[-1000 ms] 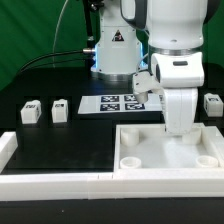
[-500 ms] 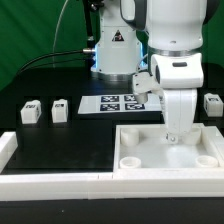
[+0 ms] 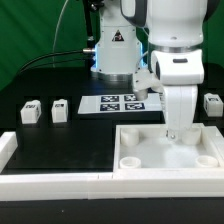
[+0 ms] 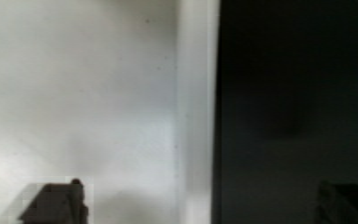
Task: Assemble one leg
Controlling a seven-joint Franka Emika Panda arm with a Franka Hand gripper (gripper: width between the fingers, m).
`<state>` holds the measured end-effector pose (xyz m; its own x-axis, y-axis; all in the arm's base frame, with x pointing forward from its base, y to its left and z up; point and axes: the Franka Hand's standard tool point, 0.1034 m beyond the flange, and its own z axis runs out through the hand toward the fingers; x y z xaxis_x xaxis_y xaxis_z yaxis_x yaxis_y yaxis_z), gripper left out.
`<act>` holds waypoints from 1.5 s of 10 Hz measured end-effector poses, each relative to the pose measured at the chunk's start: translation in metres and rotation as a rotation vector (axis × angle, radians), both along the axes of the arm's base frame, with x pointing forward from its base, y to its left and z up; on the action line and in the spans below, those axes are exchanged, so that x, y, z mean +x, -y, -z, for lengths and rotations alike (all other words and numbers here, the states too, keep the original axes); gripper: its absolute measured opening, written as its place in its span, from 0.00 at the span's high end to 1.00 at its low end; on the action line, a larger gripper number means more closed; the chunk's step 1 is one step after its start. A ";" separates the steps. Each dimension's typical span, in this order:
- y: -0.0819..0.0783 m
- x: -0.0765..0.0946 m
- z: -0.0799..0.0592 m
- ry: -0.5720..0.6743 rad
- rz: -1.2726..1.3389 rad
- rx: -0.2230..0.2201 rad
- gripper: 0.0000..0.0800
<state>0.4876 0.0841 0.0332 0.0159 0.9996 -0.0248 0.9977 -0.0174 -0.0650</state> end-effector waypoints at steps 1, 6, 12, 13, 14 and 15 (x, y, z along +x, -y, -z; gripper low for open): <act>-0.001 -0.003 -0.010 0.012 0.020 -0.007 0.19; 0.004 -0.020 -0.032 0.033 0.103 -0.026 0.19; -0.002 -0.035 -0.027 0.039 0.775 -0.051 0.19; -0.011 -0.038 -0.027 0.039 0.933 -0.058 0.19; -0.022 -0.042 -0.026 0.037 1.052 -0.063 0.19; -0.031 -0.045 -0.026 0.034 1.173 -0.066 0.19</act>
Offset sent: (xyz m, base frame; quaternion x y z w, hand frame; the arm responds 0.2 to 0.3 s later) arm -0.0335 -0.0197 0.0333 -0.0160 -0.0181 0.0206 0.9995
